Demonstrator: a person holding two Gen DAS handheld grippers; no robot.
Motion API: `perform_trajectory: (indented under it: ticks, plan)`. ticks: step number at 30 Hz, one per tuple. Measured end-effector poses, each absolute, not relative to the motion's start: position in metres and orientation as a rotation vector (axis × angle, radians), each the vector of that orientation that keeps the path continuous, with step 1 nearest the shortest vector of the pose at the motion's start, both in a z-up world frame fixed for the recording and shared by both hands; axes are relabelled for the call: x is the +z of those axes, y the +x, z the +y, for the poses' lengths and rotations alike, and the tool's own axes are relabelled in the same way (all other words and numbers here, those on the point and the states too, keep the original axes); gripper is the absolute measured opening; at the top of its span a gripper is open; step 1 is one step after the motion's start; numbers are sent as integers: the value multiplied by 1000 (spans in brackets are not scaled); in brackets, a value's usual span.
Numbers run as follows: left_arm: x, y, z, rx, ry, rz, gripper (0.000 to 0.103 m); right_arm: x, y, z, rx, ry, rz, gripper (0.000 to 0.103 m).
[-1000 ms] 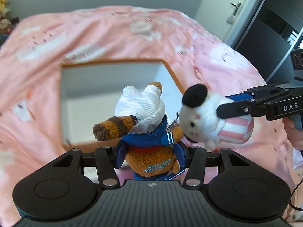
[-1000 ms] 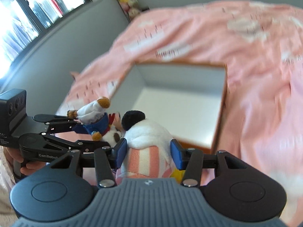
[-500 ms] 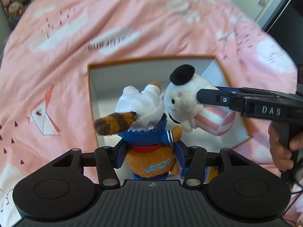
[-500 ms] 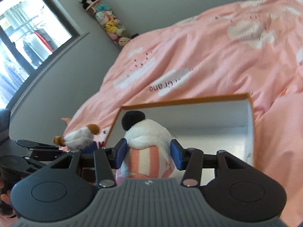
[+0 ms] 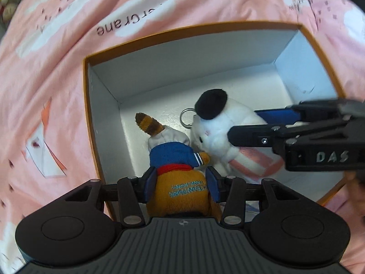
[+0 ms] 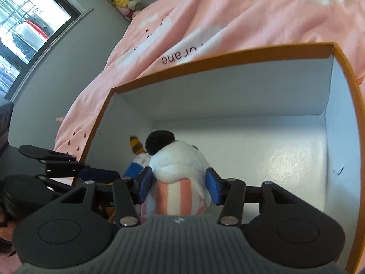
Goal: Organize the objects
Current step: 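Carry both plushes into the shoebox and lower them inside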
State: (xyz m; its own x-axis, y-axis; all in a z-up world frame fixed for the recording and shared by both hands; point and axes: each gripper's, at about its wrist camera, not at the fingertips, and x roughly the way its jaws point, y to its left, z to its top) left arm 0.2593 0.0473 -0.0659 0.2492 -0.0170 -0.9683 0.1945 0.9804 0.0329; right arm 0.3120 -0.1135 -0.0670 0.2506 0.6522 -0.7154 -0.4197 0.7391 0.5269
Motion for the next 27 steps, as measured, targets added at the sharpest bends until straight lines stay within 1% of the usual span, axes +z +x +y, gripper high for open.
perform_trajectory:
  ticks: [2,6,8,10,14,16,19,23,25,27]
  plan:
    - [-67,253,42,-127,239,1286,48,-66,313,-111,742,236,1139,55]
    - [-65,236,41,-132,303,1226,48,-68,310,-107,767,220,1232,55]
    - [-58,225,48,-138,270,1192,48,-71,307,-104,786,199,1244,56]
    - [-45,211,56,-125,242,1125,48,-73,305,-98,799,172,1253,59]
    - [-18,179,74,-64,167,987,48,-76,299,-86,812,92,1243,60]
    - [-10,165,81,-33,107,942,52,-77,299,-81,796,71,1238,60]
    - [-7,161,89,67,71,881,52,-77,297,-72,747,65,1233,60]
    - [-10,152,100,109,1,909,52,-82,292,-67,590,160,1196,58]
    - [-21,155,104,98,-49,956,52,-82,286,-58,593,130,1176,58]
    - [-31,159,108,104,-87,994,45,-82,283,-48,629,78,1168,58]
